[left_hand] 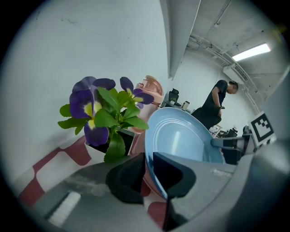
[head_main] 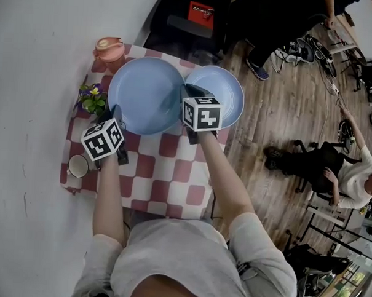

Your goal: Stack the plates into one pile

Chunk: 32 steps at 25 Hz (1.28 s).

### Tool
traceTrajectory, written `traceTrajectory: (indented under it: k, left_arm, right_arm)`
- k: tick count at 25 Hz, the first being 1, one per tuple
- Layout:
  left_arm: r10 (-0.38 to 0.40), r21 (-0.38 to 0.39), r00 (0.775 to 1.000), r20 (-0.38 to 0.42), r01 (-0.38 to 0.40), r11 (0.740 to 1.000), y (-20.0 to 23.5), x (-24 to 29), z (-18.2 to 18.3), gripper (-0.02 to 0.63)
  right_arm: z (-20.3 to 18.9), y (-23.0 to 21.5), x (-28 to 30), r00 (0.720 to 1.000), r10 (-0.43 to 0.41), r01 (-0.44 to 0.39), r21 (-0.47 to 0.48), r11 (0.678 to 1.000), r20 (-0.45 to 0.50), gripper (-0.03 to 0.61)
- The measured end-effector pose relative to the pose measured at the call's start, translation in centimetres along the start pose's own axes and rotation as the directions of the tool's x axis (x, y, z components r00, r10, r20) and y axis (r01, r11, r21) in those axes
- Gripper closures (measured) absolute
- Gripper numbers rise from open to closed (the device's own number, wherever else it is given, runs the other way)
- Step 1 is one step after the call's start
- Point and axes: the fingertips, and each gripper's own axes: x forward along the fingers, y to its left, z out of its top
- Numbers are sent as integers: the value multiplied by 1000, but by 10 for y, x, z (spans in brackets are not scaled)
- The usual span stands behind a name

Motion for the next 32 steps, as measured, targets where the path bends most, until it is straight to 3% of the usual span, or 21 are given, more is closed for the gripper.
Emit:
traceTrajectory:
  k: [9, 13, 21, 26, 29, 32]
  left_arm:
    - [7, 37, 1000, -25, -6, 999, -1, 12, -9, 548]
    - [-1, 48, 1000, -14, 2, 999, -5, 12, -12, 516]
    - [-17, 78, 1000, 13, 16, 997, -14, 9, -14, 386]
    - [-9, 92, 999, 49, 5, 996, -16, 0, -9, 376]
    - [13, 150, 996, 86, -26, 988, -17, -9, -3, 443]
    - [-8, 198, 990, 140, -20, 980, -27, -19, 8, 561]
  right_arm:
    - [-9, -10, 20, 999, -18, 18, -15, 1000, -45, 560]
    - [-17, -11, 24, 998, -26, 24, -26, 999, -61, 555]
    - [-28, -11, 27, 997, -44, 39, -77, 996, -65, 540]
    - [-19, -3, 20, 1000, -22, 21, -80, 997, -12, 537]
    - [-15, 2, 10, 1000, -10, 11, -69, 998, 22, 570]
    - [-9, 6, -4, 997, 7, -3, -51, 999, 73, 578]
